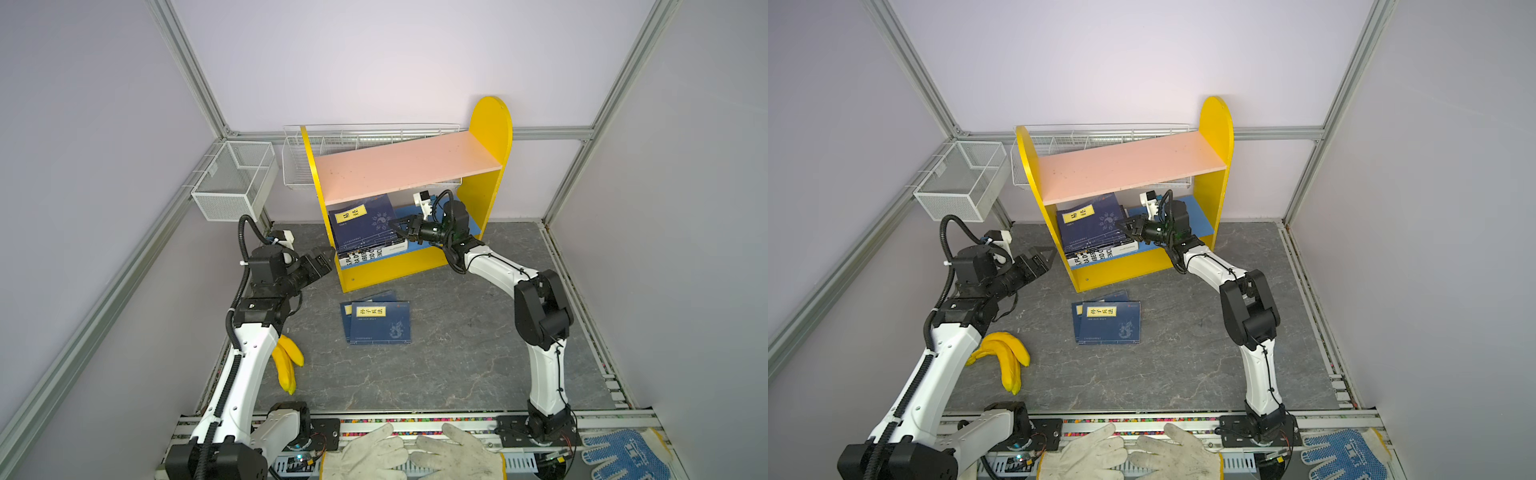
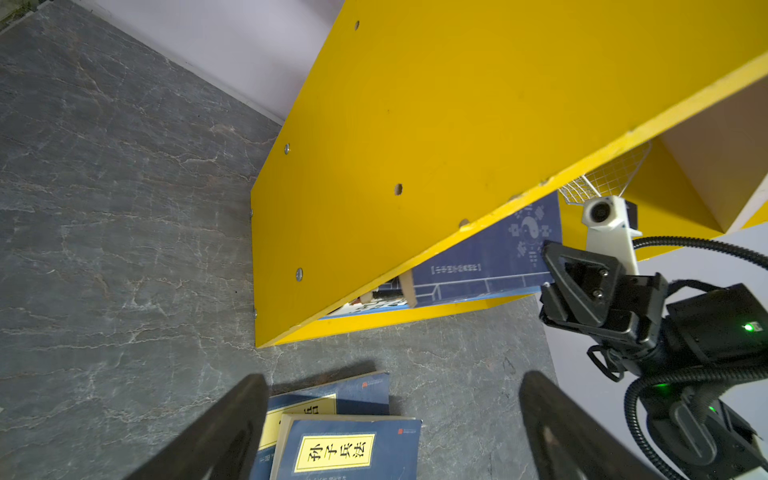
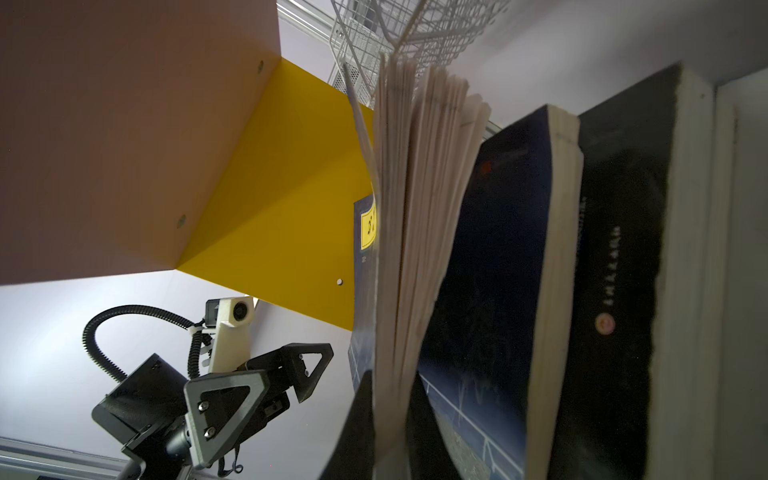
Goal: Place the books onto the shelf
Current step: 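Push the blue book against the shelved books with the right gripper while left holds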
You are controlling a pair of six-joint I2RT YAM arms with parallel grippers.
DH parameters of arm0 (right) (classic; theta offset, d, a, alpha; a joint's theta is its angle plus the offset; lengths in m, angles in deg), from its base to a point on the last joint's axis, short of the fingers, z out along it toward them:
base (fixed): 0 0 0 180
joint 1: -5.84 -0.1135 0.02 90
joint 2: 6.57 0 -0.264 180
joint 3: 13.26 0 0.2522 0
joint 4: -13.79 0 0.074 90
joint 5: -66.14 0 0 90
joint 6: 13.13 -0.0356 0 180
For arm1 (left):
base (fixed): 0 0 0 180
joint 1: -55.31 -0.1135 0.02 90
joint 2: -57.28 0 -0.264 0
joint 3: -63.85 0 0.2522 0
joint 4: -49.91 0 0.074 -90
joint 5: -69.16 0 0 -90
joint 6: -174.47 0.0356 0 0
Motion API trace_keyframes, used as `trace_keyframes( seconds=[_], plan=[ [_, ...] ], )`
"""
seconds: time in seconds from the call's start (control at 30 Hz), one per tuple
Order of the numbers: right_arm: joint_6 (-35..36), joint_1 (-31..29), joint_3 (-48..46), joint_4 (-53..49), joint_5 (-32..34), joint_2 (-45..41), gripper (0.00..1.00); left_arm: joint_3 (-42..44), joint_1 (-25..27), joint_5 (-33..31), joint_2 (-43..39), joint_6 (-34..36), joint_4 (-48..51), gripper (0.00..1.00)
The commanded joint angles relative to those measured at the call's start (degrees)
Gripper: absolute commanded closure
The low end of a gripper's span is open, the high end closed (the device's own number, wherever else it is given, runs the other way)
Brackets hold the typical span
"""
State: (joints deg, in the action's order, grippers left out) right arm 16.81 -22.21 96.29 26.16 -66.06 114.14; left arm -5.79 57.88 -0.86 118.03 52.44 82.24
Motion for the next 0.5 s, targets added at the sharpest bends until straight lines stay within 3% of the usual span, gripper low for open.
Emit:
trace_keyframes(
  seconds=[0.0,0.47],
  plan=[
    [1.91,-0.76,2.84,-0.42,0.89,1.14,0.89,-0.66,-0.37,0.72,0.25,2.05,-0.92,0.05],
    [6.17,-1.05,6.81,-8.93,1.15,1.72,0.89,0.17,-0.37,0.84,0.48,1.87,-1.69,0.05]
  ],
)
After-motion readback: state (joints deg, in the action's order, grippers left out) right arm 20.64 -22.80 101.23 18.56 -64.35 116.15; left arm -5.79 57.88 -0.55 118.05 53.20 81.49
